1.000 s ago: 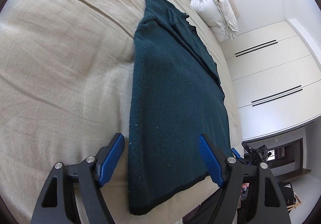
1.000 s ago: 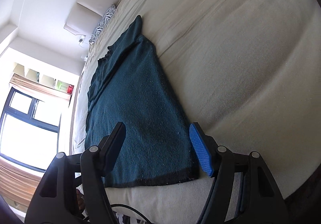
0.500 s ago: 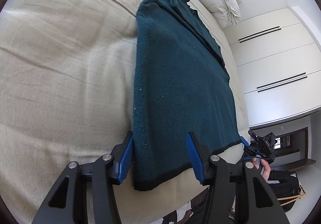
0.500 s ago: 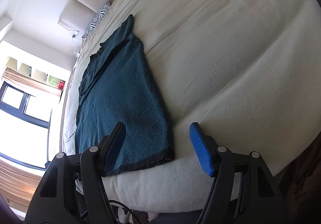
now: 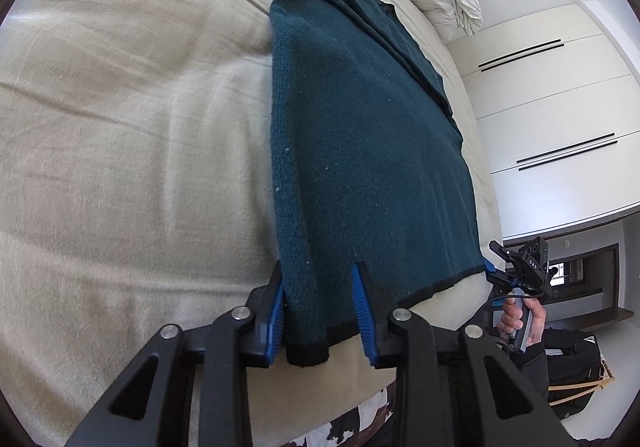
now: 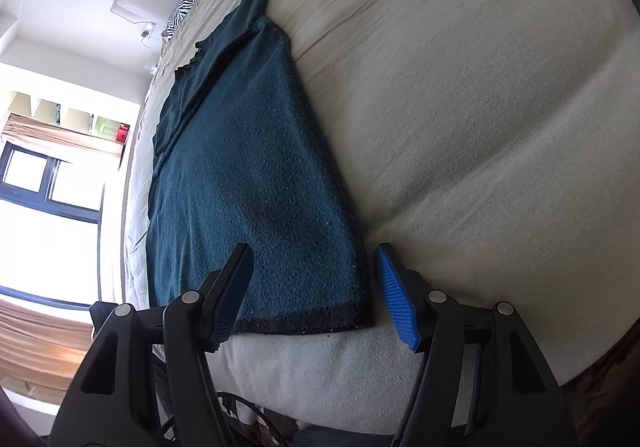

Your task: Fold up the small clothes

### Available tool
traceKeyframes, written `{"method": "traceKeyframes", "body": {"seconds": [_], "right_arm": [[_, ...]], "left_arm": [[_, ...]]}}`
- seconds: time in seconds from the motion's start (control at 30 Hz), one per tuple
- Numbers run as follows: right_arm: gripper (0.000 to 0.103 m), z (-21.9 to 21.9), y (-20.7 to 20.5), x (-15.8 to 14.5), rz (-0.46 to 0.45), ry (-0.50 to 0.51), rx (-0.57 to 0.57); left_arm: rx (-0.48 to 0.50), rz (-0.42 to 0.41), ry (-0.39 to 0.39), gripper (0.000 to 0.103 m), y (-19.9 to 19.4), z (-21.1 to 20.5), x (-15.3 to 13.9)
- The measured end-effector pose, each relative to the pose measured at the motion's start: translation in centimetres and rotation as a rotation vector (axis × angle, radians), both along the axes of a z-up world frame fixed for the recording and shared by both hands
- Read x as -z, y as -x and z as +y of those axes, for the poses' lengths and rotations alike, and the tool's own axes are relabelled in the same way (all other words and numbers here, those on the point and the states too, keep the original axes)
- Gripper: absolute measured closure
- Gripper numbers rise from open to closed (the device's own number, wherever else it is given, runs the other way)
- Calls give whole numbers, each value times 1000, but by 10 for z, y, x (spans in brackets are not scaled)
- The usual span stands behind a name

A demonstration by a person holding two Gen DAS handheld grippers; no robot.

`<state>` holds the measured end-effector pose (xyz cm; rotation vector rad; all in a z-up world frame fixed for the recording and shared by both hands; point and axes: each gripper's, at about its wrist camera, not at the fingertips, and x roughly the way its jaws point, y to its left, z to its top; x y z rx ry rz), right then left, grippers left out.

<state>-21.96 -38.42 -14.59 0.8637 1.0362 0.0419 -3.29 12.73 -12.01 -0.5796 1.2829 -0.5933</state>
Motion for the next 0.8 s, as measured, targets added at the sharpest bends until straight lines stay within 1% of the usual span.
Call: {"method": "traceKeyframes", "body": {"seconds": [0.03,0.07,0.1,0.13,0.3,0.37,0.47,0.5,0.53,0.6,0.7,0.8], "right_arm": [[55,0,-3,2,9,-7,-6],[58,0,-5,4,17,-15,-13],[66,1,-7,6,25,-17,-20],[71,2,-8,7,34,-12,-24],[72,6,-5,9,20,-26,-32],[74,6,-4,10,19,-29,-33],[87,7,-3,10,29,-15,-32],[92,7,-4,10,31,-7,-31],[94,8,-4,9,30,1,-34],[96,10,-4,7,22,18,-33],[96,13,-4,2,9,32,-44],[97,17,-2,-4,-11,29,-55]], "left_arm": [[-1,5,0,79,0,1,2],[-3,9,1,84,1,2,3],[-7,14,4,88,2,3,5],[-9,17,9,89,2,5,6],[-2,23,10,90,5,8,6],[-2,22,10,90,5,8,6],[-2,16,-5,94,5,5,3],[-3,14,-6,95,5,4,3],[-4,11,-7,95,6,3,2],[-7,5,-6,95,6,3,2],[-3,-8,-3,96,7,4,-2],[1,-27,18,96,7,6,-10]]}}
